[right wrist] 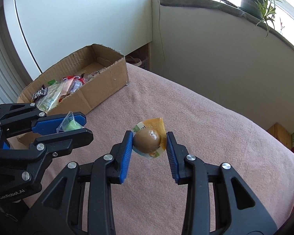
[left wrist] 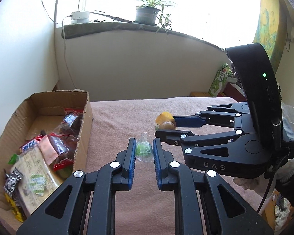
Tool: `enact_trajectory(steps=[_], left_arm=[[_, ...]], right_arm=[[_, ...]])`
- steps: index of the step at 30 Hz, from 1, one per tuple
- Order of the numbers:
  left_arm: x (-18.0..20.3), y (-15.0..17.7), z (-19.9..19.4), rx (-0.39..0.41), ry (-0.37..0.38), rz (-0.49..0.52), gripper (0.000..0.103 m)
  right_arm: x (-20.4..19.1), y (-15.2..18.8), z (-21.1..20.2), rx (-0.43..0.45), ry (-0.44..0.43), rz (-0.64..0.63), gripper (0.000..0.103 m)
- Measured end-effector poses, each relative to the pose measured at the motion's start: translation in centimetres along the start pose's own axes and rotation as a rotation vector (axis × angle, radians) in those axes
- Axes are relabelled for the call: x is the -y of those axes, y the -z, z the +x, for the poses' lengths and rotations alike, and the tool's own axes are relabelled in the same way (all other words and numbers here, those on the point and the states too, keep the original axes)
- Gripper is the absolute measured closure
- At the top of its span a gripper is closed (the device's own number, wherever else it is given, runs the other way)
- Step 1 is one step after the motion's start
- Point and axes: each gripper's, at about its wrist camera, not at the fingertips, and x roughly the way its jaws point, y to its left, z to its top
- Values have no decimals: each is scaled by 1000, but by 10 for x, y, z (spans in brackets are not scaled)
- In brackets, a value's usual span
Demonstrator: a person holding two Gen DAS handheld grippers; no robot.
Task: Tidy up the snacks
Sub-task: 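Carry the green mint in the left tool over the box while the right tool carries the sweet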
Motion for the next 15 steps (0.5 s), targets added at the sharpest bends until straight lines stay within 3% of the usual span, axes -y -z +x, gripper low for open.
enact_trajectory(steps=[15], left_arm=[[-63, 9, -50, 69, -101, -89, 87]], right_arm=[[-82, -40, 7, 41, -72, -71, 67]])
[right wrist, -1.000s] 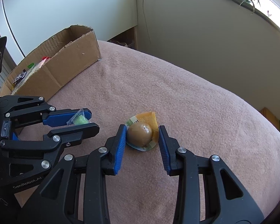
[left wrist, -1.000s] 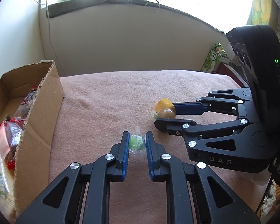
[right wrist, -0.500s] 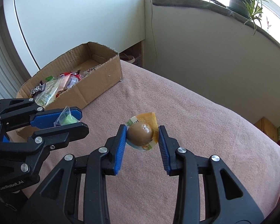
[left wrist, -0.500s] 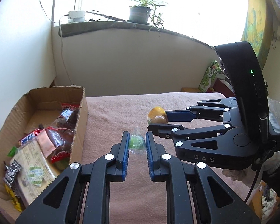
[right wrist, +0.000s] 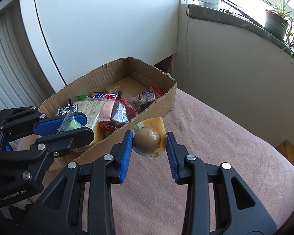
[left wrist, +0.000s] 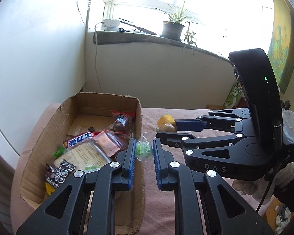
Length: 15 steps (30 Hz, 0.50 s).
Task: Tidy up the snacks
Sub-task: 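Carry the green mint in the left tool over the box while the right tool carries the sweet, then open the left tool over the box while the right tool releases the sweet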
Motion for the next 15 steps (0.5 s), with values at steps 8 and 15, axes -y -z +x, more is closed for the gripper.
enact_trajectory(steps=[8, 15], left_arm=[[-33, 3, -12, 9, -56, -51, 87], [-46, 6, -20, 16, -85, -65, 87]], right_arm=[[-29, -19, 16, 0, -39, -29, 67], [-44, -27, 21, 1, -59, -50, 67]])
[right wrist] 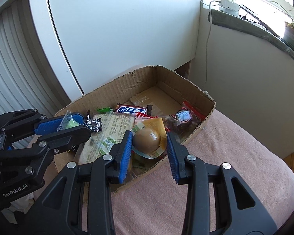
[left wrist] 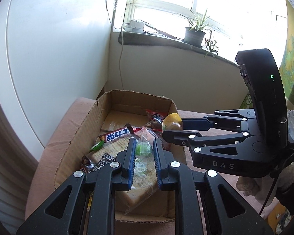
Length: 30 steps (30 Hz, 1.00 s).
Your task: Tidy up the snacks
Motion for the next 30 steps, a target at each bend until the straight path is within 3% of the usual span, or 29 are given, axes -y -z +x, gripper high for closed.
enact_trajectory(steps=[12, 15, 19, 20, 22, 23, 30], left_arm=[[-10, 2, -16, 24, -31, -25, 80], [-10, 2, -22, 38, -41, -28, 61], [-9, 1, -29, 48, -46, -29, 61], [-8, 1, -30, 47, -47, -29, 58], [-6, 3, -36, 56, -58, -29, 41], [-6, 4, -39, 62, -67, -29, 39], [-7, 9, -58, 77, -119, -57, 24]], right_arm=[[-10, -1, -1, 15, 0, -12, 60], [-12, 0, -5, 17, 3, -12, 60], [-13, 2, -13, 24, 8, -4, 58], [-13, 3, -16, 27, 10, -2, 51], [-13, 6, -23, 41, 21, 6, 41], [-13, 8, -27, 48, 25, 10, 37], [-11, 24, -48, 62, 64, 34, 36]])
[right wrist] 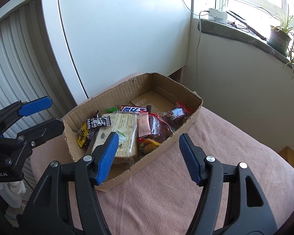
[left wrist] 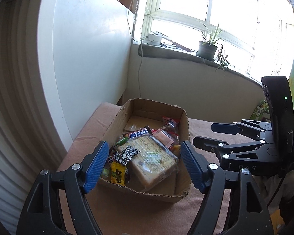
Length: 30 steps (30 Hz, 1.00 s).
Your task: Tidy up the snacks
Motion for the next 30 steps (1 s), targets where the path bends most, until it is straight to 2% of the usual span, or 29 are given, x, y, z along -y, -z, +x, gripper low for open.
enact_trajectory(steps=[1, 2, 4, 15, 30], left_arm=[[0, 1, -3, 4, -12, 0, 22], [0, 2, -6, 8, -24, 1, 22], [0, 3, -11, 10, -44, -3, 22], [5, 9, -20, 0, -66, -13, 22], [18, 8, -17, -5, -56, 5, 22]], right_arm=[[0, 2, -3, 0, 7, 3, 32], [-1, 5, -6, 4, 14, 5, 22], [-2, 10, -15, 27, 31, 10, 13], [-5, 28, -50, 87, 79, 64, 12], [7, 38, -55, 84, 89, 94, 12]])
